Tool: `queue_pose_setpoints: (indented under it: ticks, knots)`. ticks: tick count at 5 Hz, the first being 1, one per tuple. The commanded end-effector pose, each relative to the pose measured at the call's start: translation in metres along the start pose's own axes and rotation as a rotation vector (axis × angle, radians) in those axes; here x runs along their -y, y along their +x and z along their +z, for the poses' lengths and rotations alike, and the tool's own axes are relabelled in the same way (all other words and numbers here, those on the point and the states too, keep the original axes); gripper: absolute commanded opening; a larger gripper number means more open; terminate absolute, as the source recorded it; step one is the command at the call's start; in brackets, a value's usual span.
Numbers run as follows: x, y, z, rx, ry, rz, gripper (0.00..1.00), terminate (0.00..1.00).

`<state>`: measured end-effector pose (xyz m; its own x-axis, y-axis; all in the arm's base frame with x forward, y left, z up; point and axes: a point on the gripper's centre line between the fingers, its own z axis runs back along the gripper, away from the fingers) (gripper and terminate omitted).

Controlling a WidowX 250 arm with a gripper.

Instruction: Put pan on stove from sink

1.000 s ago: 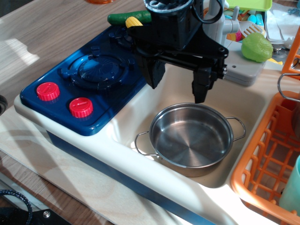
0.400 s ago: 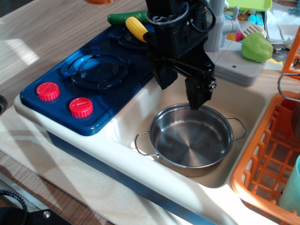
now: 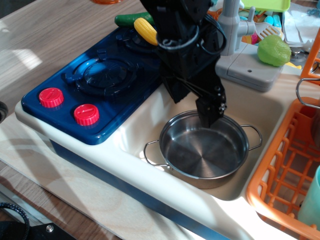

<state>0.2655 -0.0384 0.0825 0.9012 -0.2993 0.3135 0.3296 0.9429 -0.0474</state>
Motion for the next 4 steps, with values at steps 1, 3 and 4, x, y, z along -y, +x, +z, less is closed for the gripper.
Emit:
queue_pose_setpoints:
  ticks: [1,3,4]
  knots:
    - [-0.003,0.007,-0.009,0.04,0.008,-0.041,1.0,0.0]
    - [-0.003,0.011,-0.023,0.061,0.024,-0.058,0.0,0.0]
    - [-0.002,0.012,-0.02,0.05,0.031,-0.063,0.0,0.0]
